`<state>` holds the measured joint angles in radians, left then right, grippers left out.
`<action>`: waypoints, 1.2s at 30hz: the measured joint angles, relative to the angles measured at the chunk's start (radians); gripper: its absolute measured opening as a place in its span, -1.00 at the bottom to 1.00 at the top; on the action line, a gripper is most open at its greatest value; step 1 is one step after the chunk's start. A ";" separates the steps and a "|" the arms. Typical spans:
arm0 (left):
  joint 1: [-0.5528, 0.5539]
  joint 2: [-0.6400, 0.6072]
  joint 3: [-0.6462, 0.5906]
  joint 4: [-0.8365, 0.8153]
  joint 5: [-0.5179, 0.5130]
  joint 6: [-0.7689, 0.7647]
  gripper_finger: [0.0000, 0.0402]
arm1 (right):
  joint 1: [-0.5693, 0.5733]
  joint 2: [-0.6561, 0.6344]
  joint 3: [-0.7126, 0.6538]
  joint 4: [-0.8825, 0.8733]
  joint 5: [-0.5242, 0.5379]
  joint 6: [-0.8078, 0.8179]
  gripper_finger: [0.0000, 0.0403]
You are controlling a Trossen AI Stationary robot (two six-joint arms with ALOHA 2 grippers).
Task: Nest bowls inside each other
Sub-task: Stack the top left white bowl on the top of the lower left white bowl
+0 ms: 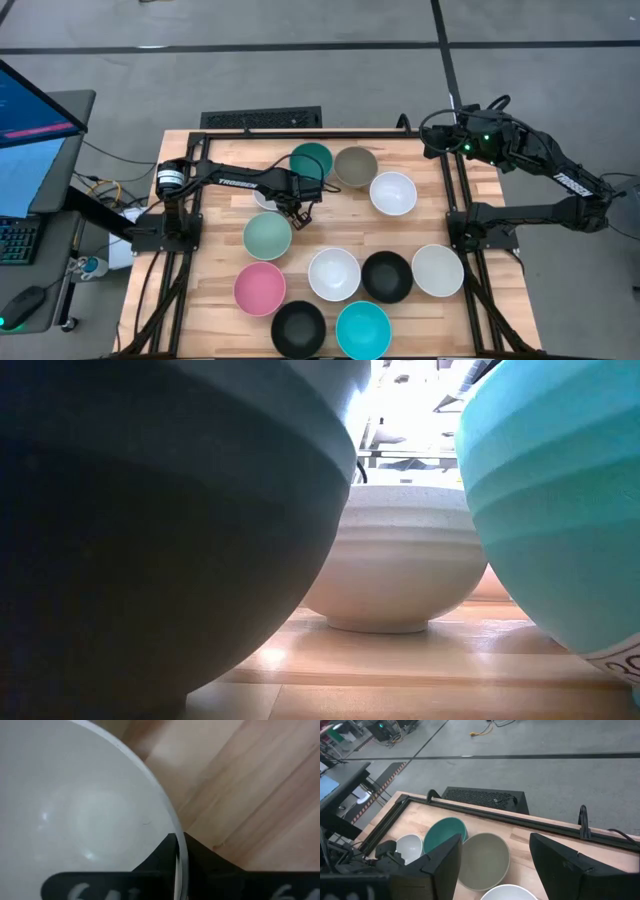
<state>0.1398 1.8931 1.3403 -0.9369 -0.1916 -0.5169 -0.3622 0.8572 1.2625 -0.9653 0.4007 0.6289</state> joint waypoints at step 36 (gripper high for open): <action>-0.261 0.000 0.499 -0.318 0.053 0.235 -1.00 | -0.061 0.090 0.000 -0.028 -0.174 -0.030 0.27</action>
<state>-0.1216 1.8927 1.8397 -1.2549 -0.1382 -0.2815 -0.4229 0.9469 1.2621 -0.9932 0.2272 0.5986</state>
